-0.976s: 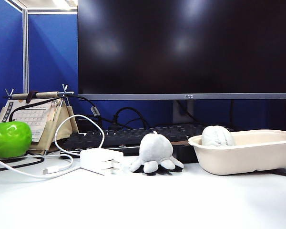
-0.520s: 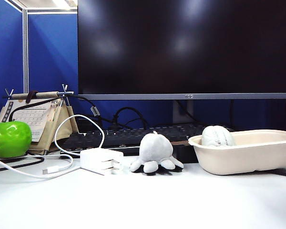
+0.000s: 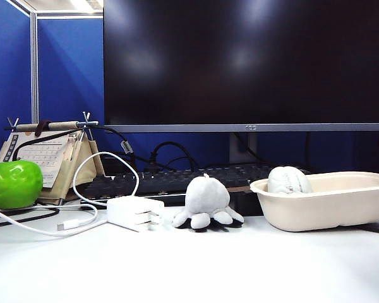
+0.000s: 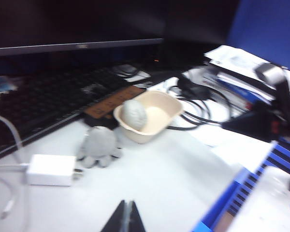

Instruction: Place the tilting octopus upright.

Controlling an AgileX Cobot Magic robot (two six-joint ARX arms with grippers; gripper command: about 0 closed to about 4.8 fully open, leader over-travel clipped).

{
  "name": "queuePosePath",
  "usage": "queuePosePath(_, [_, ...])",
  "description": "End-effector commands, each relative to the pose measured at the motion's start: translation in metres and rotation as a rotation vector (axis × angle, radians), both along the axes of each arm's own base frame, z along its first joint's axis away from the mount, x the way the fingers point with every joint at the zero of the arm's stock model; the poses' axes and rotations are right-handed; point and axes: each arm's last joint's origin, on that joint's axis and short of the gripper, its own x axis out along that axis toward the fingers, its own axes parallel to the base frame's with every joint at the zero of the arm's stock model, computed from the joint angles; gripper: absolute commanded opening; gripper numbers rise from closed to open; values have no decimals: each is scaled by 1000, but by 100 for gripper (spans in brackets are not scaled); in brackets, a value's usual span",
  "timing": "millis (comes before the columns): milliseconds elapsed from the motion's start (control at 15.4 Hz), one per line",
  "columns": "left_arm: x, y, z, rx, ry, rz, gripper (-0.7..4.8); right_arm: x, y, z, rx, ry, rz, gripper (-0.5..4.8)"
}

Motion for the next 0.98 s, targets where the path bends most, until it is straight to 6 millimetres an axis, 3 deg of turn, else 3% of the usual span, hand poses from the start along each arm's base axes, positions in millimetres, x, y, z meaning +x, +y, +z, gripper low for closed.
queuePosePath(65, [5, 3, 4, -34, -14, 124, -5, 0, 0, 2, 9, -12, -1, -6])
queuePosePath(390, [19, 19, 6, -143, 31, 543, -5, 0, 0, 2, 9, -12, -1, -6])
queuePosePath(780, [24, 34, 6, -121, 9, 724, -5, 0, 0, 2, 9, -12, -1, -6])
queuePosePath(976, [34, 35, -11, -111, 31, 743, -5, 0, 0, 2, 8, -11, -1, -6])
